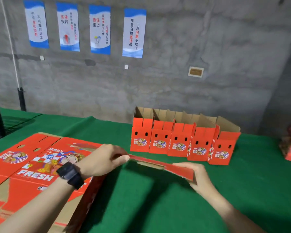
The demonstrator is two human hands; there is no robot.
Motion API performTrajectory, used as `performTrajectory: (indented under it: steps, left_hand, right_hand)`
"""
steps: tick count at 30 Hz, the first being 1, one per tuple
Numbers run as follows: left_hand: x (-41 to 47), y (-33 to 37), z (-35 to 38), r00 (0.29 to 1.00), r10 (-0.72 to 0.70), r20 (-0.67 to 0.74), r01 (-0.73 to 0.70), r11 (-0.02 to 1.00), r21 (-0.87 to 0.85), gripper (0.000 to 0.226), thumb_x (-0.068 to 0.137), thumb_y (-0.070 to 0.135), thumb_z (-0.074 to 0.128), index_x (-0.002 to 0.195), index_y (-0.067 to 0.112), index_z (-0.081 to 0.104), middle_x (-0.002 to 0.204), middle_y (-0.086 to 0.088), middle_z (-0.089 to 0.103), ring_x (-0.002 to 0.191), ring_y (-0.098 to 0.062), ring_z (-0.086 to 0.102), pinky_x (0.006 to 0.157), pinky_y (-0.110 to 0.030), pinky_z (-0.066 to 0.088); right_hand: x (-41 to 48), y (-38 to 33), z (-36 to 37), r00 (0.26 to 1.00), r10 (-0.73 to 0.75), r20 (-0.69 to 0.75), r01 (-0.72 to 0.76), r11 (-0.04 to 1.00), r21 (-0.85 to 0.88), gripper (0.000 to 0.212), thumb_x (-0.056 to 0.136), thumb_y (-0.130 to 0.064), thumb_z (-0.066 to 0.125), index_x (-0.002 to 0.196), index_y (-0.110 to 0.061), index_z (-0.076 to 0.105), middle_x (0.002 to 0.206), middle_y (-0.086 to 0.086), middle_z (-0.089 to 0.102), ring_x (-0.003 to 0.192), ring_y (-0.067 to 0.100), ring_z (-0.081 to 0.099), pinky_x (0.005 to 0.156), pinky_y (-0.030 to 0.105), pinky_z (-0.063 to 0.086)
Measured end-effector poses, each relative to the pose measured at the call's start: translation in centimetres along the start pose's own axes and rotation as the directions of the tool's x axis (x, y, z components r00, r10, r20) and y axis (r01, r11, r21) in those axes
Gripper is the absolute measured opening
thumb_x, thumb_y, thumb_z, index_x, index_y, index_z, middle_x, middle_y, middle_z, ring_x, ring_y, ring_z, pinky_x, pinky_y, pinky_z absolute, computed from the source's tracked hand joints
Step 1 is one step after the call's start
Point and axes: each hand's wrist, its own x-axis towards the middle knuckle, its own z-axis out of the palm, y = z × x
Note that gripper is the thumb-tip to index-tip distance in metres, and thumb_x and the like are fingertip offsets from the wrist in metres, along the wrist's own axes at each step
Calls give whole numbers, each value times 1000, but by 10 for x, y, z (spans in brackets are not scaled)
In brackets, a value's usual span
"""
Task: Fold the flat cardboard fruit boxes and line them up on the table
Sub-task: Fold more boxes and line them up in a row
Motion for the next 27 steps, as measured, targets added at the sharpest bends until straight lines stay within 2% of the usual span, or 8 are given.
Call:
performTrajectory:
  steps: [3, 5, 8, 11, 15, 18, 23, 27]
  left_hand:
    - [3, 9, 5, 984, 7, -177, -6, 1000, 6, 38, 89, 39, 60, 122, 19, 61, 119, 6, 64, 106, -10, 60, 89, -19, 42]
    - [6, 11, 8, 973, 1, -231, 1, 1000, 12, 47, 87, 36, 65, 129, 17, 56, 127, 3, 60, 115, -13, 56, 95, -19, 38]
    - [9, 15, 15, 968, 13, -249, -17, 1000, -15, 55, 83, 23, 71, 133, 13, 52, 140, -3, 50, 129, -16, 46, 107, -22, 30]
    - [12, 19, 22, 948, -21, -317, 30, 999, 23, 62, 79, 16, 74, 136, 11, 49, 141, -7, 47, 131, -25, 44, 109, -36, 33]
    - [16, 27, 21, 913, -73, -401, 99, 994, 45, 67, 75, 14, 77, 135, 6, 50, 140, -13, 46, 128, -33, 45, 106, -46, 35]
    - [14, 48, 30, 882, 5, -471, 4, 1000, 19, 60, 73, 12, 78, 128, 3, 55, 132, -14, 51, 120, -32, 50, 103, -42, 39]
    - [9, 93, 67, 913, 8, -409, -111, 967, -228, 57, 83, 34, 70, 133, 17, 51, 126, 8, 44, 118, -9, 45, 105, -23, 36]
    - [13, 130, 93, 986, -70, -150, -16, 863, -504, 118, 61, 70, 67, 152, 20, 11, 155, 7, 3, 143, 0, -5, 108, -8, 1]
  right_hand:
    - [-5, 7, -31, 976, 18, -218, 5, 995, 102, 14, 79, -9, 76, 76, -23, 74, 69, -9, 73, 64, 1, 65, 59, 11, 48]
    - [-9, 13, -46, 944, 89, -317, -21, 977, 213, 4, 77, -16, 78, 79, -15, 74, 76, 0, 75, 73, 14, 68, 70, 25, 55]
    - [-21, 16, -61, 915, 168, -368, -43, 944, 326, 28, 72, -24, 78, 96, -9, 73, 94, 6, 75, 93, 26, 70, 92, 47, 52]
    - [-29, 20, -67, 889, 252, -382, -61, 893, 447, 39, 67, -24, 78, 101, -7, 72, 100, 11, 74, 101, 33, 67, 99, 55, 46]
    - [-38, 23, -72, 874, 318, -367, -57, 818, 573, 40, 65, -22, 75, 103, -9, 70, 103, 12, 73, 105, 32, 65, 104, 52, 42]
    - [-46, 25, -63, 884, 313, -348, -34, 784, 619, 42, 69, -19, 72, 110, -10, 68, 106, 6, 73, 105, 21, 67, 102, 43, 43]
    - [-55, 24, -30, 894, 272, -357, 17, 775, 631, 31, 74, -12, 70, 105, -8, 69, 99, 6, 75, 91, 17, 71, 74, 24, 56]
    - [-62, 7, 8, 876, 218, -430, 42, 854, 519, 11, 84, 3, 66, 85, -6, 73, 76, 6, 75, 67, 9, 69, 61, 20, 55]
